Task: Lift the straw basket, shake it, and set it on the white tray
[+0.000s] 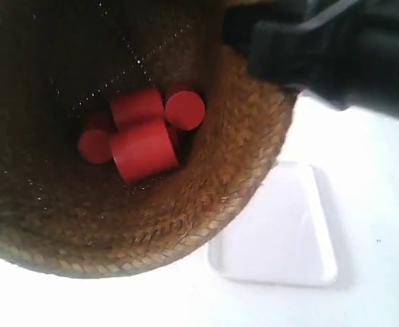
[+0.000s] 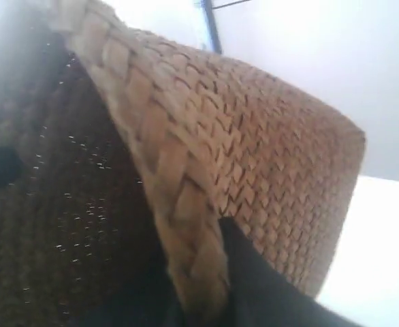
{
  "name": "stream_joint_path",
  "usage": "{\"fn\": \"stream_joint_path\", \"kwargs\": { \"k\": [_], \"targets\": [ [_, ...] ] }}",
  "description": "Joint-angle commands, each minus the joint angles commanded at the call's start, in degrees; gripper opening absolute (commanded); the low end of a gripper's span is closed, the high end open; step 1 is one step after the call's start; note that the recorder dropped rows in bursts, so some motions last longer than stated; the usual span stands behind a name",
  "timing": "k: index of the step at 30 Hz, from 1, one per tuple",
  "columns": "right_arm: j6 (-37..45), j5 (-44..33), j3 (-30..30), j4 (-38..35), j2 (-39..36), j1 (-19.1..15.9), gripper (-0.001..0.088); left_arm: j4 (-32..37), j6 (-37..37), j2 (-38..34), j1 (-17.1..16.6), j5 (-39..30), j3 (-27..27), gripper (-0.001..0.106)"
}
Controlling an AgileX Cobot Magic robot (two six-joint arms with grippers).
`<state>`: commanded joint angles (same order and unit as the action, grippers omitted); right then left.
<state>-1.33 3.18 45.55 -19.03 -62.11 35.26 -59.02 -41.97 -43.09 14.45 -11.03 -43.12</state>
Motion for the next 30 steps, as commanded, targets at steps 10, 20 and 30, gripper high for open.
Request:
{"fn": "stream_joint_path", "kwargs": {
  "k": [10, 20, 30],
  "targets": [
    [5.59, -10.30, 4.56, 3.15, 13.61, 5.65, 0.0000, -3.28, -7.76, 6.50, 0.00, -14.42, -7.30, 0.000],
    [2.32, -3.18, -0.70, 0.78, 12.80, 4.32, 0.0000, -9.05, -13.02, 4.08, 0.00, -10.01, -5.46, 0.000],
    [-0.37, -6.19, 0.60, 0.21, 13.49, 6.40, 0.0000, -9.95, -13.30, 5.11, 0.00, -14.87, -9.67, 0.000]
  ]
}}
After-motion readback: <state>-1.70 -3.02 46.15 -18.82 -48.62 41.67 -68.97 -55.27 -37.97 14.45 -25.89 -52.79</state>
